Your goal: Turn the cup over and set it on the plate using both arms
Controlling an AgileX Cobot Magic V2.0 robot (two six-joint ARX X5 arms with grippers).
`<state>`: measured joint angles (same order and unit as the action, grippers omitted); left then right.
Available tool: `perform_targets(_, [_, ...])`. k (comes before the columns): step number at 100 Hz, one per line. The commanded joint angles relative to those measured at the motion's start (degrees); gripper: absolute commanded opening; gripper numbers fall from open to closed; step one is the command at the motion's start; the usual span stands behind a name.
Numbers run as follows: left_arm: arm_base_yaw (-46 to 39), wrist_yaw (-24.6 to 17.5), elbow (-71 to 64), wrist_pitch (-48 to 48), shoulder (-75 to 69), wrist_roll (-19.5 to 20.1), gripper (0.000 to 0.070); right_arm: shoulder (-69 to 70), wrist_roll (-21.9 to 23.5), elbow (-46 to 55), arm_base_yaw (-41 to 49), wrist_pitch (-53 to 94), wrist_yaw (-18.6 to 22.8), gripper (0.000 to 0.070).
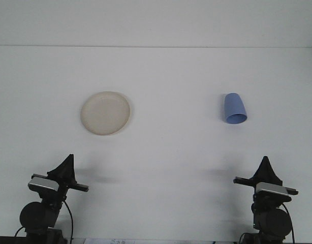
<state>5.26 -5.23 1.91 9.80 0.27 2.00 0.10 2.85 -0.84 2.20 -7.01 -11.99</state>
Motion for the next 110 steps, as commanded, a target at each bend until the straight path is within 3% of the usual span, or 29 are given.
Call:
perform_targets(1, [0.00,0.20,-1.09,0.59,-0.04,-0.07,0.0013,-0.02,0.57,0.13,0.00,-0.61,-0.02,0.0000])
perform_targets(82, [0.00,0.20,-1.09,0.59,-0.04,-0.07,0.0012,-0.02,-0.17,-0.17,0.00,-5.38,-0.02,0.0000])
perform_targets(110, [0.00,0.20,-1.11,0.59,-0.04,-0.07,0.0012,6.75,1.84,-15.93,0.09,9.88,1.09,0.0000])
